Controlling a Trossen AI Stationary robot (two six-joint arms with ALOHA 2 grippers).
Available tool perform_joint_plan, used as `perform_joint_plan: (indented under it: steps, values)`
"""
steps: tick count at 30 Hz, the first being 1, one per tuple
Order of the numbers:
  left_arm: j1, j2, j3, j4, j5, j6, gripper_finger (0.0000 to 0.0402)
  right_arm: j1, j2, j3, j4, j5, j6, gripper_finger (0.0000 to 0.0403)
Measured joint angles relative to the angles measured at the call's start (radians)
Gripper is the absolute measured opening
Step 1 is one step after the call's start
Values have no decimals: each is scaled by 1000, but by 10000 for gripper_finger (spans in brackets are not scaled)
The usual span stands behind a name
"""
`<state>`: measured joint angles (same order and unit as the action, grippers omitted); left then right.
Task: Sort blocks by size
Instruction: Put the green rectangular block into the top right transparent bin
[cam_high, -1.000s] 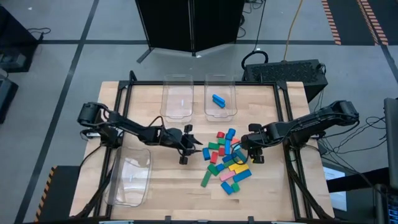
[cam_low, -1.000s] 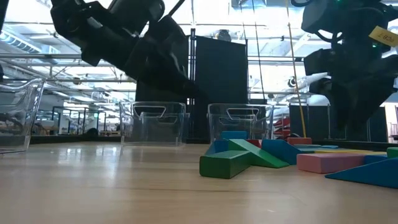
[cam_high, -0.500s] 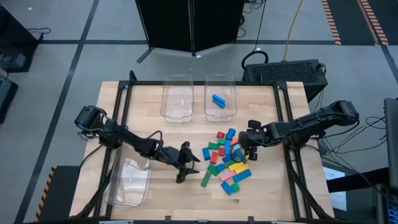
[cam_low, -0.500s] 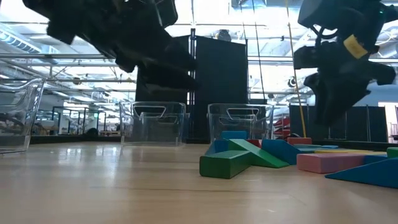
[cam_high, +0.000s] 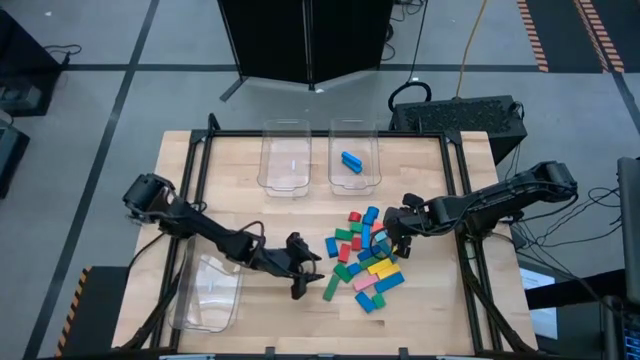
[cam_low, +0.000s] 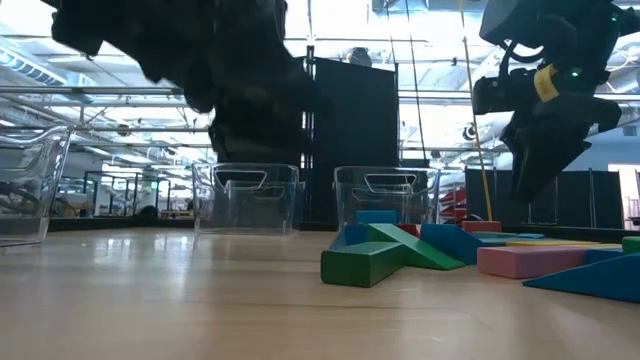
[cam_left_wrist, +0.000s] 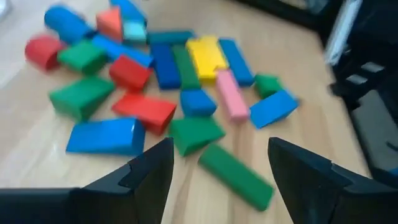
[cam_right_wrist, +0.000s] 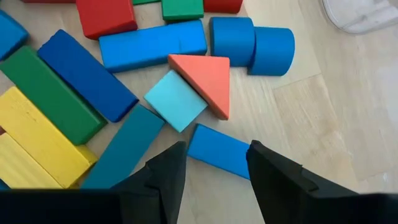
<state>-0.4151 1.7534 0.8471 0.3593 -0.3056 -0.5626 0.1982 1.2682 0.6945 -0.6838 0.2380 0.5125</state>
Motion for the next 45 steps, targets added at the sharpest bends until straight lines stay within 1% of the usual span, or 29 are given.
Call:
perform_joint_plan:
  steps: [5,10,13,16,23,26,30,45]
  values:
    - [-3,89,114,-162,0,-45,261,0,0,0,0,0,0,164]
    - [-1,137,244,-341,-37,-115,259,0,0,0,-1,-1,0,164]
    - [10,174,309,-382,-36,-156,259,0,1,0,-6,-3,0,164]
    - [27,212,375,-429,11,-182,258,0,0,0,-11,-3,0,164]
    - [30,309,504,-617,111,-255,258,0,0,0,-25,-4,11,164]
    - [31,323,518,-638,123,-273,258,0,0,0,-26,-4,24,164]
    - [31,323,520,-629,105,-318,258,0,0,0,-27,-4,25,164]
    - [28,332,520,-624,82,-350,258,0,0,0,-27,-4,19,164]
